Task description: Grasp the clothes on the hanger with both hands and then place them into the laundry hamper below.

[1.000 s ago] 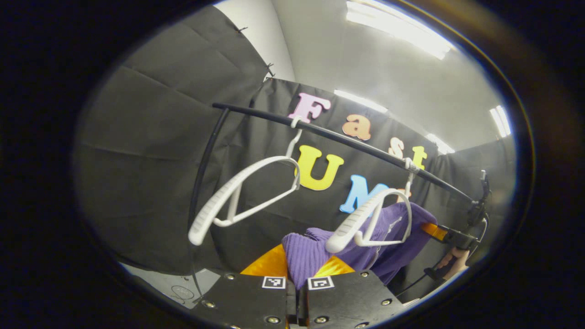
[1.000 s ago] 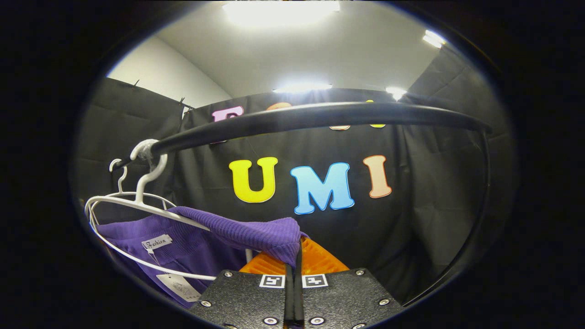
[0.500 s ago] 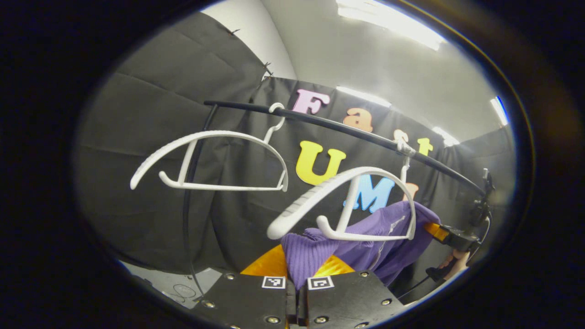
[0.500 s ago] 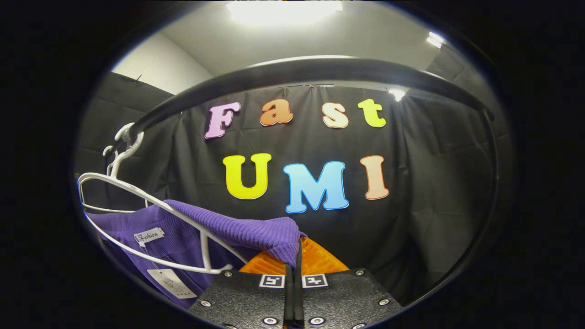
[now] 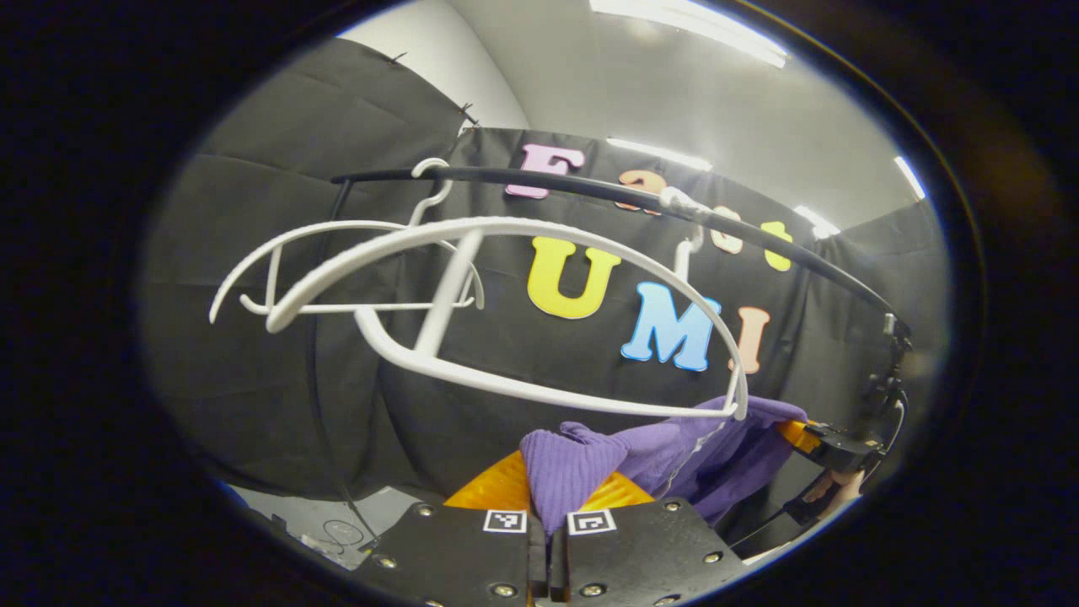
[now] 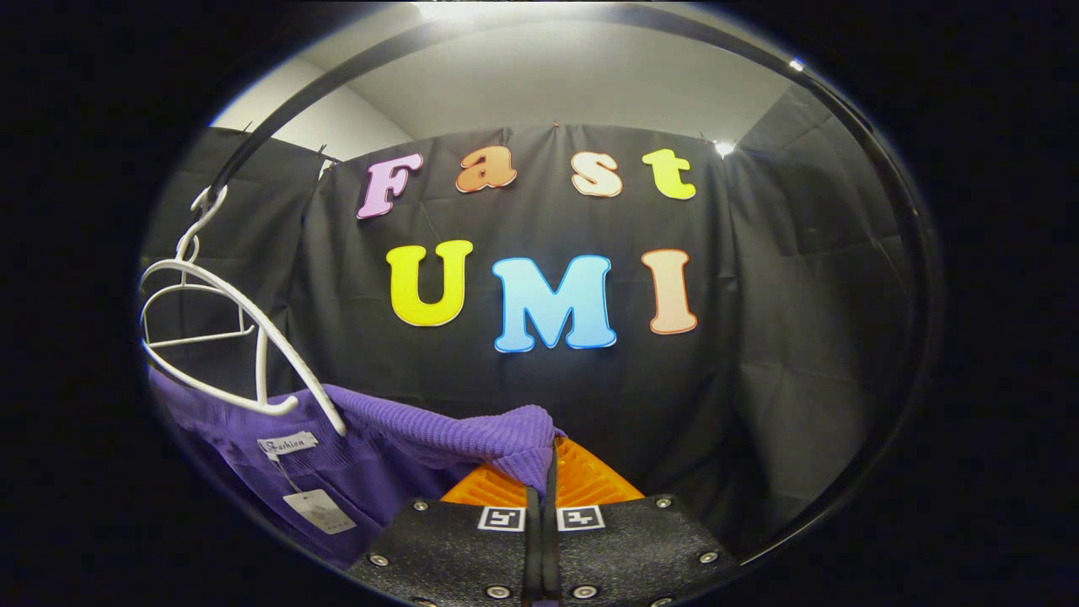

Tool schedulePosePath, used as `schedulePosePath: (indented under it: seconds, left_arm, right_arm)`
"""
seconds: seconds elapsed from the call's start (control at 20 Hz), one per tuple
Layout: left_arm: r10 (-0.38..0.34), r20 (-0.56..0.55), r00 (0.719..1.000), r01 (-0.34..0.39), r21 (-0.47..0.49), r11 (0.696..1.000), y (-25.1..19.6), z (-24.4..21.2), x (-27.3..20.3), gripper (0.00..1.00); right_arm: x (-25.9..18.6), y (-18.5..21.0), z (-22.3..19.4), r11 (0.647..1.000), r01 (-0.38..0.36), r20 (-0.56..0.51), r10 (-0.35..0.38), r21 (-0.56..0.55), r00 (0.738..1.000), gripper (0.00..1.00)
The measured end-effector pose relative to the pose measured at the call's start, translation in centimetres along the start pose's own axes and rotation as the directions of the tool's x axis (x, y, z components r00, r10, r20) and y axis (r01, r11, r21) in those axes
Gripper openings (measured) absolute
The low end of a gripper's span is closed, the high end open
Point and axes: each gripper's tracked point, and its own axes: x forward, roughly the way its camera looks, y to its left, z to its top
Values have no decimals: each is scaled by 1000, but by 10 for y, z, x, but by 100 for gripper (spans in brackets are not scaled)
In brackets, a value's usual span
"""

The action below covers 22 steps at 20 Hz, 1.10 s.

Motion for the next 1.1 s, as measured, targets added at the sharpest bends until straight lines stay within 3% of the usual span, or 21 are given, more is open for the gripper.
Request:
schedulePosePath:
  seconds: [0.55,1.1]
  left_arm:
    - [-66,-65,996,67,19,998,-25,-29,-29,3]
    - [-148,-133,980,155,43,987,14,-57,-102,3]
  right_arm:
    - [-72,-1,-24,999,-26,-71,29,43,997,0]
    - [-193,46,-39,998,44,-131,-37,49,991,0]
